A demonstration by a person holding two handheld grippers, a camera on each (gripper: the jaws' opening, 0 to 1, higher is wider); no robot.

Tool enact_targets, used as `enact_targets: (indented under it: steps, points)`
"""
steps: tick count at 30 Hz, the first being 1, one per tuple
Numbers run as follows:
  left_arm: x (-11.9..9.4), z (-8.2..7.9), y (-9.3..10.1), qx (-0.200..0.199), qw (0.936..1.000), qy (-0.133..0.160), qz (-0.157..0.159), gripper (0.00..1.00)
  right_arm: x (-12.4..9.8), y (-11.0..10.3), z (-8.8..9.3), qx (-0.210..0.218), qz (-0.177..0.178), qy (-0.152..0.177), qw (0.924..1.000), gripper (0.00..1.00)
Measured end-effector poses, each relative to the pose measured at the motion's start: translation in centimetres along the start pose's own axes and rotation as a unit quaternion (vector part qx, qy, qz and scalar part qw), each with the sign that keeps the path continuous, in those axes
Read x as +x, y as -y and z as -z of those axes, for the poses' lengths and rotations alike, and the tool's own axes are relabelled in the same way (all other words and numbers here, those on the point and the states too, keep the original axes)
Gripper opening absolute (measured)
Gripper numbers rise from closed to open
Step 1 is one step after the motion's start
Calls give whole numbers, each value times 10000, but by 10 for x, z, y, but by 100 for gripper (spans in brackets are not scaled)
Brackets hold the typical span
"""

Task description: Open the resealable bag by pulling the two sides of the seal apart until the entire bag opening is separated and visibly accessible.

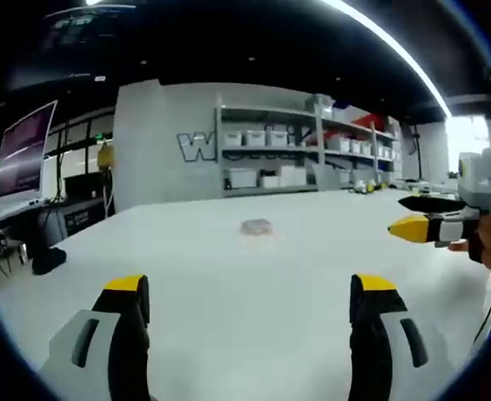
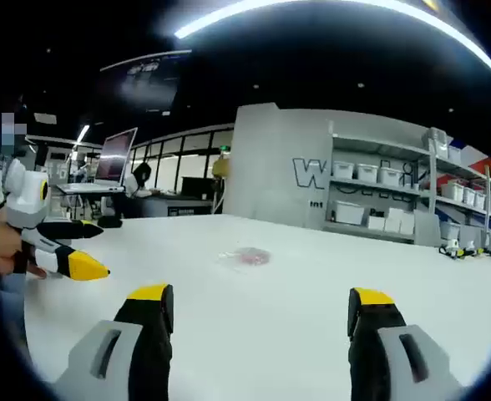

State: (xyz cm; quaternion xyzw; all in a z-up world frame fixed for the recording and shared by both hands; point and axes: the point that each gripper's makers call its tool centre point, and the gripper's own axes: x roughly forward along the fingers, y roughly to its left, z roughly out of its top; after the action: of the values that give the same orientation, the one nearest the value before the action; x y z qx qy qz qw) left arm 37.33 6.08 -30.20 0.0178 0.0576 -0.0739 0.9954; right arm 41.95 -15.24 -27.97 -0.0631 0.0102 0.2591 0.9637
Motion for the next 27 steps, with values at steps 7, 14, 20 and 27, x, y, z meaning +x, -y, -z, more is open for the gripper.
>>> enact_targets:
  steps: [7, 14, 20, 27]
  points:
    - [1, 0, 4, 39, 10000, -13, 48, 100, 0, 1, -1, -4, 1, 9, 10000, 88]
    - [3, 1, 8, 48, 9999, -16, 123, 100, 3, 2, 1, -11, -37, -19, 10000, 86]
    - [3, 3, 10, 49, 9999, -25, 161, 100, 6, -1, 3, -23, -119, -68, 9999, 83]
    - [3, 2, 10, 45, 9998, -4, 172, 99, 8, -5, 2, -65, -226, -66, 9997, 76]
